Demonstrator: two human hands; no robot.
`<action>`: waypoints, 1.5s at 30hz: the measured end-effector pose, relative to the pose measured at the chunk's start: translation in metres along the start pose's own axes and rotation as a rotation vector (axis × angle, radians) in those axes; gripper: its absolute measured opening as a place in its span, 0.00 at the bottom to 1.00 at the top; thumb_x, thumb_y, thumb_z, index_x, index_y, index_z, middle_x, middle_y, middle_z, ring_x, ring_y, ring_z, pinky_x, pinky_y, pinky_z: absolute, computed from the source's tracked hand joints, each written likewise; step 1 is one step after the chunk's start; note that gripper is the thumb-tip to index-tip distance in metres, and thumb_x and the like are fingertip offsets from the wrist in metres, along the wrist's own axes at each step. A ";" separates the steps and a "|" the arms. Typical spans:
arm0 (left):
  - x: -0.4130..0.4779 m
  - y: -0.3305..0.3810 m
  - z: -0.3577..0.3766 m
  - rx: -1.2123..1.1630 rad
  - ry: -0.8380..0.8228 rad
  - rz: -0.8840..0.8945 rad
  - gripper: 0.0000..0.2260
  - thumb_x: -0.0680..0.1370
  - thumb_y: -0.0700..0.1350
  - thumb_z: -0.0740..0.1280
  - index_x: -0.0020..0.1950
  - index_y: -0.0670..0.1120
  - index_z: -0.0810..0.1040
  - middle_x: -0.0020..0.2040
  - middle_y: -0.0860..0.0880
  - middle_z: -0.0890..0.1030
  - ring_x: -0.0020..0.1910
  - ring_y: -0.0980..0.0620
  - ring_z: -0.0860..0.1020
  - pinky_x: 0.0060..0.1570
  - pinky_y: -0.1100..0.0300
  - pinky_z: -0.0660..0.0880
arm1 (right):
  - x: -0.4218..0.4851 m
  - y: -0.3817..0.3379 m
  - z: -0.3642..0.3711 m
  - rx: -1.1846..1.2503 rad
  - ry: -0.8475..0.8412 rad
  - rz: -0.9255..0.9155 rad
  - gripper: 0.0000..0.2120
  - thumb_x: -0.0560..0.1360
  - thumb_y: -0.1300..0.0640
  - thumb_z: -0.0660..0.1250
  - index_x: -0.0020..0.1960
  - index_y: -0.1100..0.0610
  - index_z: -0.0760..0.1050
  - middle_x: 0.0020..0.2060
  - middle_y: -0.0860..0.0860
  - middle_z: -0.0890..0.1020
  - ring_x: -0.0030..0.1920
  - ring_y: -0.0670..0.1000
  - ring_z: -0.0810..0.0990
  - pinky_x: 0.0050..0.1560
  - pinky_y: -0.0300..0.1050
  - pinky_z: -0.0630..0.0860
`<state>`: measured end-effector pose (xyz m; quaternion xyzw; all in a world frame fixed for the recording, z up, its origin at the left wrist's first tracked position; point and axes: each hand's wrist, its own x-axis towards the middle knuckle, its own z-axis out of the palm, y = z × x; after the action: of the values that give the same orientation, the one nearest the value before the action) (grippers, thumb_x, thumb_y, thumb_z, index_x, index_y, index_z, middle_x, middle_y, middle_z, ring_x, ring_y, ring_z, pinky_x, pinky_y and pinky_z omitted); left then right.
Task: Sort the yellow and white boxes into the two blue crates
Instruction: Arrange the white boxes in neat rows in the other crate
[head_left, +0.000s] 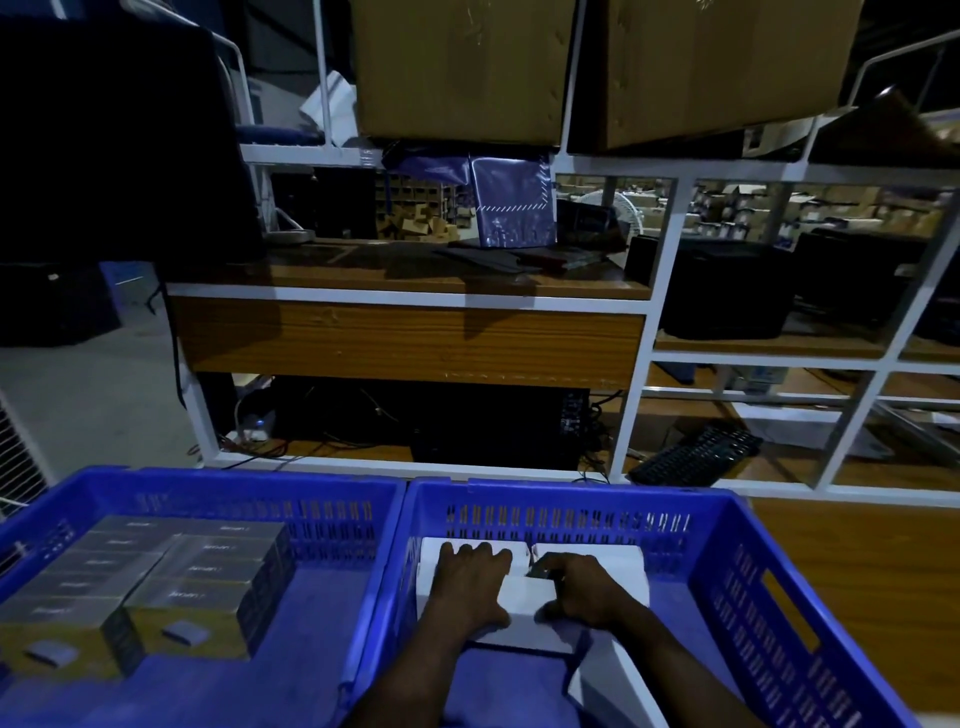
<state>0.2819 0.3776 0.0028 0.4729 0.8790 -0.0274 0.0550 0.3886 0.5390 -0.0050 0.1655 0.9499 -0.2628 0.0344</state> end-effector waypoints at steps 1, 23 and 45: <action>0.000 -0.002 0.002 0.014 -0.016 -0.014 0.30 0.70 0.55 0.74 0.66 0.47 0.69 0.63 0.43 0.74 0.62 0.41 0.73 0.64 0.44 0.63 | 0.000 0.001 0.000 0.008 0.011 0.020 0.26 0.63 0.49 0.79 0.60 0.49 0.78 0.58 0.45 0.81 0.58 0.47 0.79 0.53 0.33 0.72; 0.013 -0.008 0.046 0.019 -0.271 -0.130 0.48 0.76 0.40 0.71 0.79 0.47 0.35 0.78 0.39 0.33 0.77 0.35 0.37 0.72 0.33 0.46 | 0.005 0.011 0.017 -0.136 -0.052 0.288 0.22 0.67 0.46 0.73 0.59 0.52 0.79 0.54 0.53 0.83 0.55 0.53 0.80 0.54 0.45 0.78; 0.013 -0.009 0.050 0.013 -0.241 -0.093 0.46 0.76 0.35 0.69 0.80 0.47 0.37 0.78 0.37 0.35 0.77 0.33 0.39 0.72 0.30 0.47 | 0.001 -0.015 0.016 -0.042 -0.301 0.205 0.22 0.76 0.49 0.66 0.64 0.59 0.71 0.61 0.57 0.78 0.60 0.56 0.77 0.50 0.42 0.70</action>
<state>0.2710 0.3789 -0.0483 0.4253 0.8867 -0.0925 0.1558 0.3823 0.5191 -0.0112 0.2194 0.9175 -0.2597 0.2062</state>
